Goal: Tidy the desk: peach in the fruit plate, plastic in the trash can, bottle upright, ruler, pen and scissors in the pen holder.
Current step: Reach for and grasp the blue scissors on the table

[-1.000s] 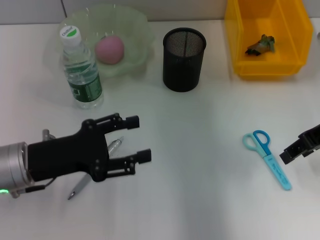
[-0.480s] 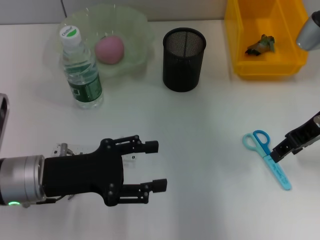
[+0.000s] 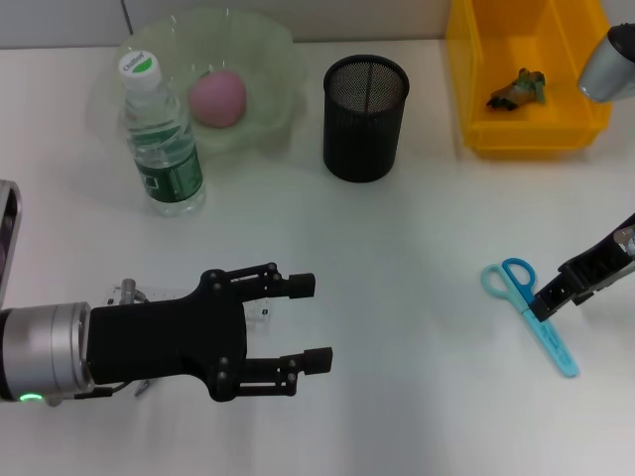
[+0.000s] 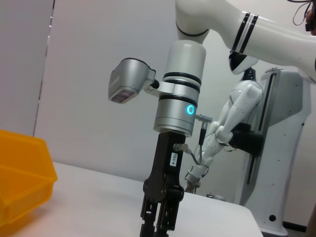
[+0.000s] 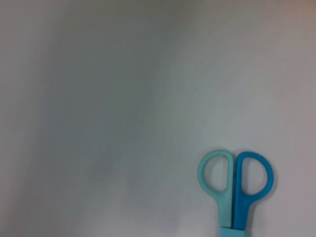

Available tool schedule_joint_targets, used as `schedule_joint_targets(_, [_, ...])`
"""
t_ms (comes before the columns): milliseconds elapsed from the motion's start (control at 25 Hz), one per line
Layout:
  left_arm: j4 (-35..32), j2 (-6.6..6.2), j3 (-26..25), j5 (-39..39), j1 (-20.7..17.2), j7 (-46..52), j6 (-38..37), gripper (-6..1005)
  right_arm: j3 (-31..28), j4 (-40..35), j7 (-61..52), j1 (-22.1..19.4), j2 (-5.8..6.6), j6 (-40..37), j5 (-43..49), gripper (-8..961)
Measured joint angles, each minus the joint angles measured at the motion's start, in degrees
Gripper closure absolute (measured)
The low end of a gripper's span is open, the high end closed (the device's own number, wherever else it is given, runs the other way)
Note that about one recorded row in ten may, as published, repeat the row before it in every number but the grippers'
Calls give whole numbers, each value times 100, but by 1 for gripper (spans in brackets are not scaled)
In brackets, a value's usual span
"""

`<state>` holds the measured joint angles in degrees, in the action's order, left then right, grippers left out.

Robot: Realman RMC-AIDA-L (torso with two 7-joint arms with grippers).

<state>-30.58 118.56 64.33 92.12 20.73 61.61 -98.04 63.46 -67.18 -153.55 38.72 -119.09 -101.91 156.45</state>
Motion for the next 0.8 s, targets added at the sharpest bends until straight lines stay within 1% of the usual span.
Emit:
schedule_joint_targets(240, [0,0,-8,-7,1,0,67,213,99,47,-46,64,0,92,41,382])
schedule_joint_targets(480, [0,0,-9,-10,-11,-5,150,213,137,435,-65,254,0,157,71,382])
schedule_joint_targets(600, [-3,0,-12,-32,-38,-67,162,213,146,482,-84,297,0,195,207,382])
schedule_joint_targets(800, [-5,-5,-21,-46,-31,-129,162,213,255,478,-134,276,-14,312,287,383])
